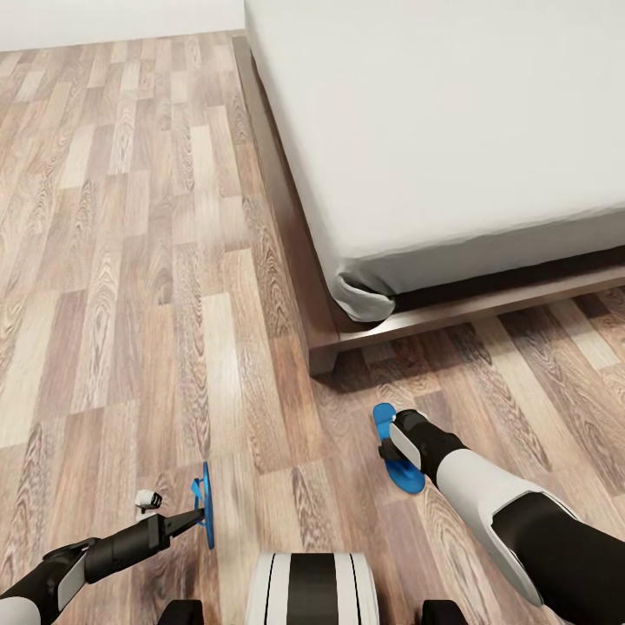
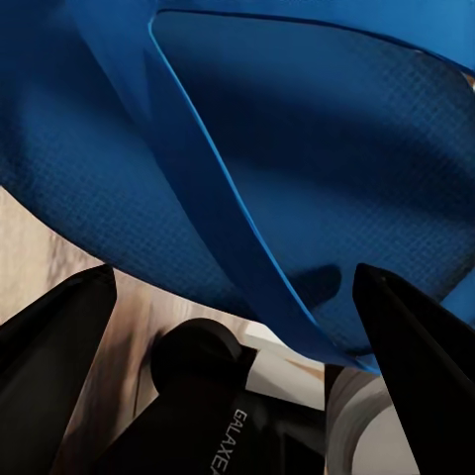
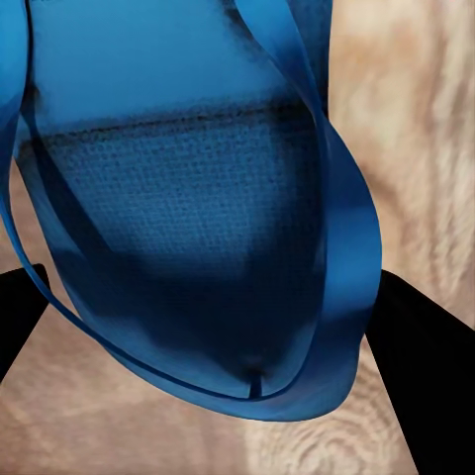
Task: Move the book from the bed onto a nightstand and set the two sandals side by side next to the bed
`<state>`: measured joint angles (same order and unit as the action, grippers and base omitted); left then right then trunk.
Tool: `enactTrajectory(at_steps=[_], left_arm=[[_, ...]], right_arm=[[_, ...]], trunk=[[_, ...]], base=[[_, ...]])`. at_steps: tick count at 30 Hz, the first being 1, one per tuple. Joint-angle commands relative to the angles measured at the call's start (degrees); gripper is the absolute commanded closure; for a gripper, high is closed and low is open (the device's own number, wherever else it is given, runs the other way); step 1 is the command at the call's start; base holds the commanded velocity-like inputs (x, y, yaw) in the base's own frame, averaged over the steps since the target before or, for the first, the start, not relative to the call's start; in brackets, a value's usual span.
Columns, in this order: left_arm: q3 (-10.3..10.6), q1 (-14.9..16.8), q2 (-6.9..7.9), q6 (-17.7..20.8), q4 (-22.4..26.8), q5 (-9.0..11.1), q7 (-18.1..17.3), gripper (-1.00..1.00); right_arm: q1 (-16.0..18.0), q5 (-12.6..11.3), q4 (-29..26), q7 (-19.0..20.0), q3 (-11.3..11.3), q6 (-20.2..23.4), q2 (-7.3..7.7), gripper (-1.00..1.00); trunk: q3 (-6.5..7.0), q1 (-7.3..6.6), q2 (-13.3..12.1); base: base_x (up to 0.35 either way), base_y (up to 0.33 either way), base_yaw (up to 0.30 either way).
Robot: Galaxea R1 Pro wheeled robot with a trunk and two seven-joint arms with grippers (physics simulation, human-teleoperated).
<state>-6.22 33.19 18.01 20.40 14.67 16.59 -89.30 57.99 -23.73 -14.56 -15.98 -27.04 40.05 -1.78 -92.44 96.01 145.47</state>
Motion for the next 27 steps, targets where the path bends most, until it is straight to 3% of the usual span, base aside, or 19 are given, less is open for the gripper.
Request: enactTrajectory(at_steps=[1, 11, 12, 27], left_arm=[[-0.01, 0.01, 0.01, 0.61, 0.01, 0.02, -0.17, 1.00], [-0.02, -0.01, 0.16, 1.04, 0.01, 0.02, -0.17, 1.00], [-0.02, -0.01, 0.17, 1.04, -0.01, 0.02, -0.17, 1.00], [0.01, -0.02, 0.53, 1.05, -0.06, 0.02, -0.17, 1.00]], right_arm=[[0.02, -0.62, -0.07, -0.45, -0.38, 0.20, 0.02, 1.00], [0.02, -0.62, -0.06, -0.42, -0.38, 0.20, 0.02, 1.00], [0.02, -0.62, -0.05, -0.40, -0.38, 0.20, -0.01, -1.00], [0.02, -0.62, -0.08, -0.38, -0.38, 0.20, -0.14, -1.00]], trunk=[[-0.03, -0.01, 0.01], [-0.03, -0.01, 0.01], [-0.03, -0.01, 0.01], [0.41, -0.06, -0.01]], base=[[0.000, 0.000, 0.000], [0.000, 0.000, 0.000], [0.000, 0.000, 0.000], [0.000, 0.000, 0.000]])
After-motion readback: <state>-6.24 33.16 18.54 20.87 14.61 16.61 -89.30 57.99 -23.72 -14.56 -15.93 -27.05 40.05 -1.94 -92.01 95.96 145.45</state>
